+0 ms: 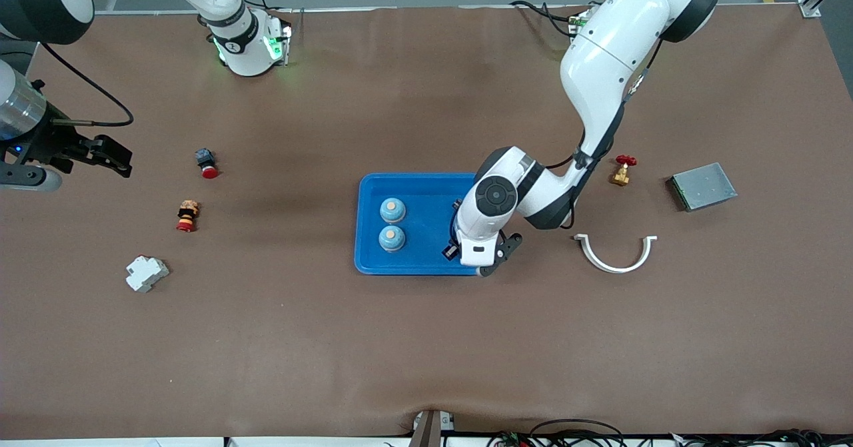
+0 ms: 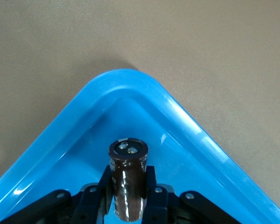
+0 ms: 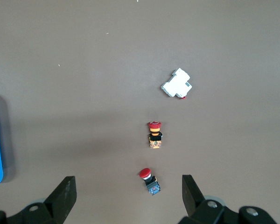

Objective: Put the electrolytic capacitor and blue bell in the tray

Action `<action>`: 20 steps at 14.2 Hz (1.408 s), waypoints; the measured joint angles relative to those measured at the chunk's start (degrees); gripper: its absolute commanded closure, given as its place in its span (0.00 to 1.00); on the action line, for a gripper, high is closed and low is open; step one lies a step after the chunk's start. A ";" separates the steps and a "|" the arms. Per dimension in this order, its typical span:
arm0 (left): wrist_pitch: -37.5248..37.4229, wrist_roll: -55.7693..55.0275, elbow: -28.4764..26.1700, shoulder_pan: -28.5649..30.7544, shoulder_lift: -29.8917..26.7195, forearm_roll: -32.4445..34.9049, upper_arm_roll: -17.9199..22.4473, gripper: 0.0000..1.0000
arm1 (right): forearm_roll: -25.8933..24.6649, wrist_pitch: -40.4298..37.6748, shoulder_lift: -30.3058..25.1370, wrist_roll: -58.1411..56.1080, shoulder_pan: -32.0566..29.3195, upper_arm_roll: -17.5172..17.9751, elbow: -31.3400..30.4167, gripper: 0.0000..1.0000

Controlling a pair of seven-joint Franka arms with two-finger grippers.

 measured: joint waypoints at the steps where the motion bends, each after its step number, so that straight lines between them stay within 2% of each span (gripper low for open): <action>1: 0.02 0.00 0.03 0.00 0.00 0.00 0.01 0.00 | 0.00 0.00 0.00 -0.07 -0.20 -0.01 0.00 0.00; 8: -0.66 0.13 2.05 0.43 -1.96 0.14 1.01 0.00 | 1.95 -0.22 -1.16 -6.55 -3.92 -0.45 -0.09 0.00; 13: -13.64 7.39 2.17 2.80 -8.18 2.32 1.25 0.00 | 2.27 -0.28 -2.48 -8.46 -3.22 -4.00 -1.10 0.00; 18: -29.91 27.75 2.15 10.21 -16.49 0.95 1.13 0.00 | 2.31 -0.28 -2.68 -9.68 -0.73 -7.65 -1.27 0.00; 20: -33.05 35.92 1.09 14.25 -20.25 0.23 1.12 0.00 | 2.32 -0.28 -2.90 -9.68 0.36 -8.67 -1.28 0.00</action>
